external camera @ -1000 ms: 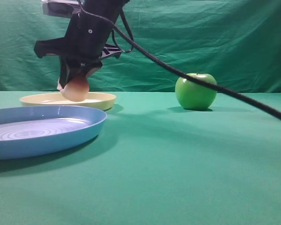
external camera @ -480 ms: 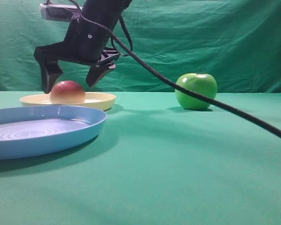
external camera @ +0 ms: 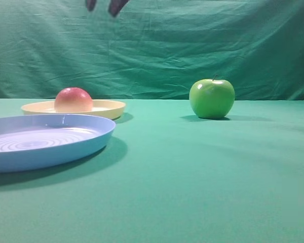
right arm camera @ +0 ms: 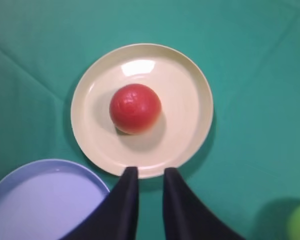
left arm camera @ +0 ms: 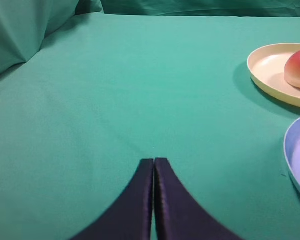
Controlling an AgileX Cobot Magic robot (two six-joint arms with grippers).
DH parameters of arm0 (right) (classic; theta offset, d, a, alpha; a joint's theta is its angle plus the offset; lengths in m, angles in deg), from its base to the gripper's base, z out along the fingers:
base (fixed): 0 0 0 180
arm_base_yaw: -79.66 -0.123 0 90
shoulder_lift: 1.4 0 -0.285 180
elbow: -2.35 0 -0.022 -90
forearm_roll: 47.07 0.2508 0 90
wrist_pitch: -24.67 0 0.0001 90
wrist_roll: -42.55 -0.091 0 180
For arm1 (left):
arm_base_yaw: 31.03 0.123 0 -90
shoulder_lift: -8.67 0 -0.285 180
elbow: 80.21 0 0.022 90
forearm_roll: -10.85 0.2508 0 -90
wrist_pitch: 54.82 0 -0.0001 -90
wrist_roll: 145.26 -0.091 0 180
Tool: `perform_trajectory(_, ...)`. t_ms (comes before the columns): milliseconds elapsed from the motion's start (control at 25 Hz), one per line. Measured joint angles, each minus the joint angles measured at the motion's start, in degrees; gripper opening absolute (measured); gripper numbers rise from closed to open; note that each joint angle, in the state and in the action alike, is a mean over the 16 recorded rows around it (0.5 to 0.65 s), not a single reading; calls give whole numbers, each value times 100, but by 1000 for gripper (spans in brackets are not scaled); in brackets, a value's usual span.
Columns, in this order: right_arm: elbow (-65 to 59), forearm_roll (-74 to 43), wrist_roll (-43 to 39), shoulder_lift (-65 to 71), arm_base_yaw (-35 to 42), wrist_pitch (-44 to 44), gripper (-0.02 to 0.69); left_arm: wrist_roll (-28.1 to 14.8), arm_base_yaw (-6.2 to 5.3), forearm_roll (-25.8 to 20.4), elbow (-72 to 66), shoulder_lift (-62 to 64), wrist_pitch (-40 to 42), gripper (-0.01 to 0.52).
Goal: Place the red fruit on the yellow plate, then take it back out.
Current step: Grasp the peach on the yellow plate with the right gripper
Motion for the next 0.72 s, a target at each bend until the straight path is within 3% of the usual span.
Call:
perform_trajectory(200, -222, 18, -66, -776, 69, -330, 0, 0, 0, 0, 0, 0, 0, 0)
perform_trajectory(720, -1705, -427, -660, -2939, 75, -466, 0, 0, 0, 0, 0, 0, 0, 0)
